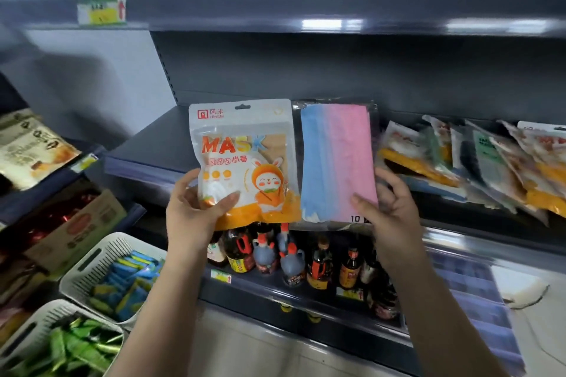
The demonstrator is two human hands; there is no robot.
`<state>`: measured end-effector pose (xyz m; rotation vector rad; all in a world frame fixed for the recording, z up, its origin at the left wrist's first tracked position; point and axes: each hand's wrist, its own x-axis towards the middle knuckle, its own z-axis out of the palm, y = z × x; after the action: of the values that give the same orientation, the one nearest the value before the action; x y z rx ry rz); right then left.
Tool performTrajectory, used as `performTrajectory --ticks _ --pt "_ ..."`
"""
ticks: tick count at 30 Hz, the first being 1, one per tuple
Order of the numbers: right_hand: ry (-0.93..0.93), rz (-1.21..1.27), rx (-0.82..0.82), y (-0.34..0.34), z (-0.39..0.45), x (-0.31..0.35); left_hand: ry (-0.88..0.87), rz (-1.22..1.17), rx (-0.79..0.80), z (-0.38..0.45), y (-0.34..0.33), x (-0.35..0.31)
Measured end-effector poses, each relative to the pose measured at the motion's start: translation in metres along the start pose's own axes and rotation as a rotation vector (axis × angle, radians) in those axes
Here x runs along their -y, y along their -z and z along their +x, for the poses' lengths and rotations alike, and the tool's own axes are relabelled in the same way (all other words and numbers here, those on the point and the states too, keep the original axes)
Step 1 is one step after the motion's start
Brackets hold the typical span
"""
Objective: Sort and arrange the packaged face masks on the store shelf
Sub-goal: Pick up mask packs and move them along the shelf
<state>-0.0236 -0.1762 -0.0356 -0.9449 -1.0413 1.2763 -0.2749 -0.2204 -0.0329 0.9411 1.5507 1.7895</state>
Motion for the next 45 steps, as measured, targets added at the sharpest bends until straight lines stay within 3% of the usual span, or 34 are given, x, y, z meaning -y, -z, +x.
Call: performTrajectory --ticks 17,35,45 --pt "-0.019 -0.032 -0.047 -0.171 0.048 -0.066 -0.004 0.176 0.068 0.156 0.153 0.023" --pt "-0.044 -0.051 -0.041 -0.234 0.137 -0.104 0.047 0.160 0.045 0.261 0.167 0.042" --pt "-0.011 -0.087 -0.219 -0.276 0.143 -0.121 0.189 0.124 0.193 0.340 0.173 0.051"
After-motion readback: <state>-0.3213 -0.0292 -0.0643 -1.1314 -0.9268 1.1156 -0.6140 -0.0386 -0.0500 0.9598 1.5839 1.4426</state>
